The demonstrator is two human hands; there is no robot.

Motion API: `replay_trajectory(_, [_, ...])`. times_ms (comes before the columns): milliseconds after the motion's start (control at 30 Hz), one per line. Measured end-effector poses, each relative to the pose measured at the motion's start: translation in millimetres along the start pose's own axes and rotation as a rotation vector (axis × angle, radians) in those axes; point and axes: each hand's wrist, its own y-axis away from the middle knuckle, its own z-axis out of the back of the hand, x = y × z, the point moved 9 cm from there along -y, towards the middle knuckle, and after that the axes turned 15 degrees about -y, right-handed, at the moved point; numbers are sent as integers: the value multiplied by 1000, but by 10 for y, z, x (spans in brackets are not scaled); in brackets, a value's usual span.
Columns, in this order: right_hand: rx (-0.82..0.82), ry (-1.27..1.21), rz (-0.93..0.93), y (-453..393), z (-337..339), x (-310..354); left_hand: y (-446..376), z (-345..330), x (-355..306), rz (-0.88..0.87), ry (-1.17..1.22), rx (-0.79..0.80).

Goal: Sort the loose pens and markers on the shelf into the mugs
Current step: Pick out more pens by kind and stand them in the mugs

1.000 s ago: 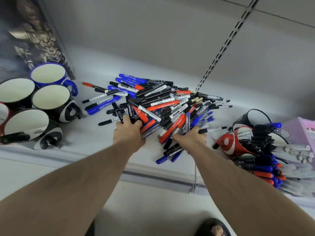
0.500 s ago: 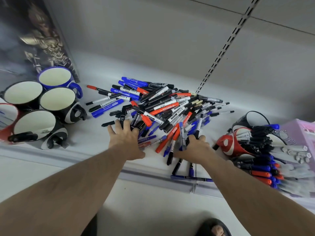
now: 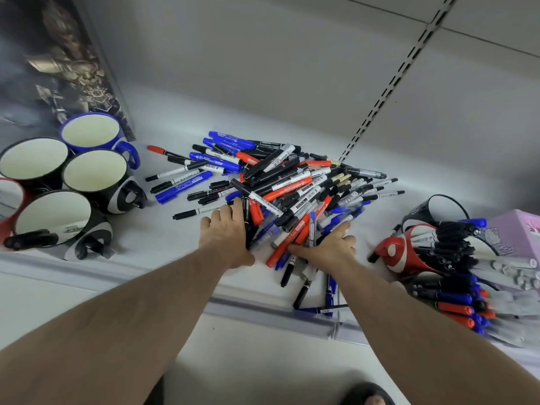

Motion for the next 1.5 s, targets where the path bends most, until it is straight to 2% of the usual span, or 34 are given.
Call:
replay_trajectory(100, [11, -2, 33, 1, -78, 28, 8, 9, 69, 18, 63, 24])
replay_trajectory(300, [-38, 42, -25, 62, -77, 67, 18, 18, 170, 81, -105, 107])
replay_trajectory(467, [-89, -112, -47, 87, -122, 41, 30, -5, 221, 85, -75, 24])
replay_trajectory(567, [-103, -115, -25, 90, -97, 33, 52, -24, 271, 83, -85, -22])
replay_trajectory(833, [-16, -194, -104, 133, -81, 62, 75, 185, 496, 71, 131, -57])
replay_trajectory(933, [-64, 44, -101, 247, 74, 131, 117, 345, 499, 25, 167, -97])
replay_trajectory(1000, [-196, 98, 50, 394, 260, 324, 151, 395, 479, -2, 170, -99])
replay_trajectory(1033, [-225, -2, 160, 459, 297, 446, 167, 409, 466, -11, 167, -101])
replay_trajectory(1067, [-178, -187, 247, 537, 272, 562, 188, 426, 452, -19, 157, -107])
replay_trajectory(1100, [-63, -388, 267, 613, 178, 655, 212, 437, 435, -26, 141, -112])
replay_trajectory(1167, [172, -731, 188, 734, -81, 814, 276, 462, 379, -54, 99, -125])
replay_trajectory(1233, [284, -905, 71, 867, -216, 949, 354, 492, 303, -101, 57, -147])
replay_trajectory(1400, [244, -1020, -9, 898, -209, 967, 523, 601, 298, -141, -6, -183])
replay_trajectory(1500, [154, -1324, -115, 876, -14, 878, 580, 667, 510, -30, 135, -171])
